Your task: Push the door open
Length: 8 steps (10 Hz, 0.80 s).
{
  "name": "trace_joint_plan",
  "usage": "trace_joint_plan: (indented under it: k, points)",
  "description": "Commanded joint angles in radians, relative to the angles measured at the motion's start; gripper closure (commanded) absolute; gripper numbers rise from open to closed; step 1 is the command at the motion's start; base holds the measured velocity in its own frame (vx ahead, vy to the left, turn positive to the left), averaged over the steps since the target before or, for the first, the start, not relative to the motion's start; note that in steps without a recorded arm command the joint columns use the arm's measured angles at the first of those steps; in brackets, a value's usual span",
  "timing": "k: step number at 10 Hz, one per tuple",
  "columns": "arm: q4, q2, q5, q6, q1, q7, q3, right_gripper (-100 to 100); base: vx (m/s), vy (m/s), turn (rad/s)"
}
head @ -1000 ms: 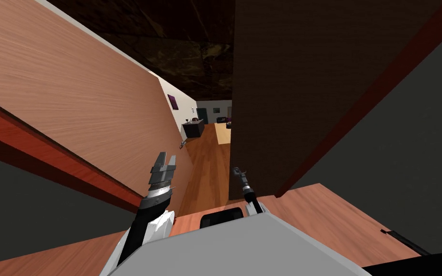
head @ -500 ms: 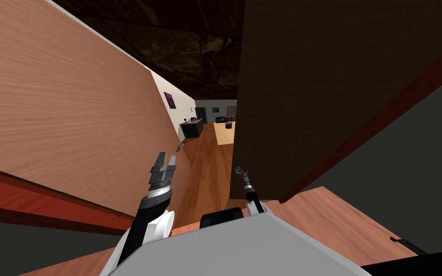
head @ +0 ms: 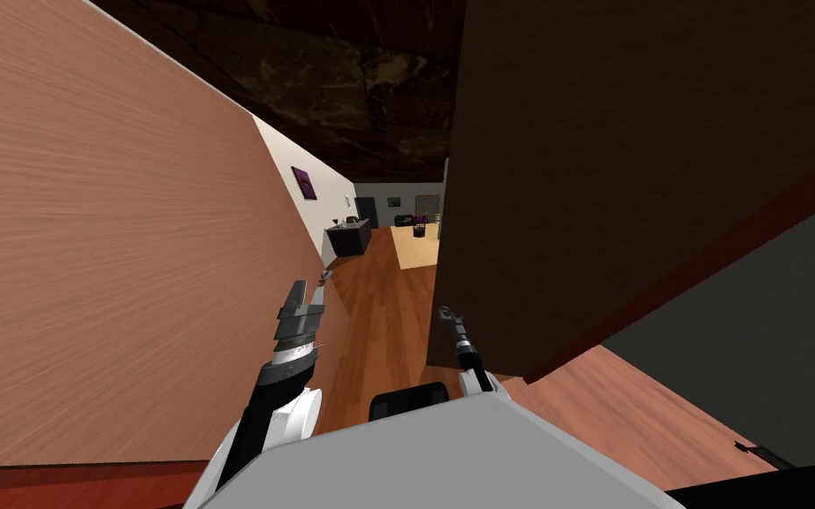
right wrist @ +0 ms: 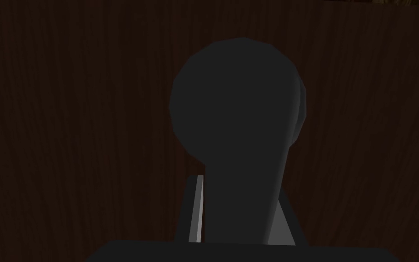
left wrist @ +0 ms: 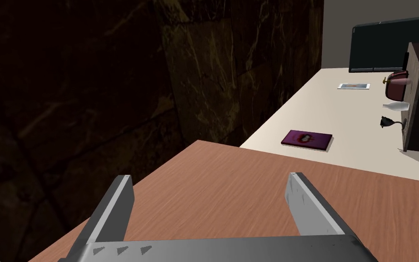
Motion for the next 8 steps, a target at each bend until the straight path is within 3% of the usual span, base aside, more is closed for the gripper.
trace_joint_plan:
  k: [1,8]
  points:
    - [0.008,-0.007,-0.011,-0.003,-0.012,0.011,-0.03,100,0.173,0.073,-0.1]
    - [0.023,-0.004,-0.048,-0.003,-0.023,0.036,-0.111,100,0.148,0.054,-0.068]
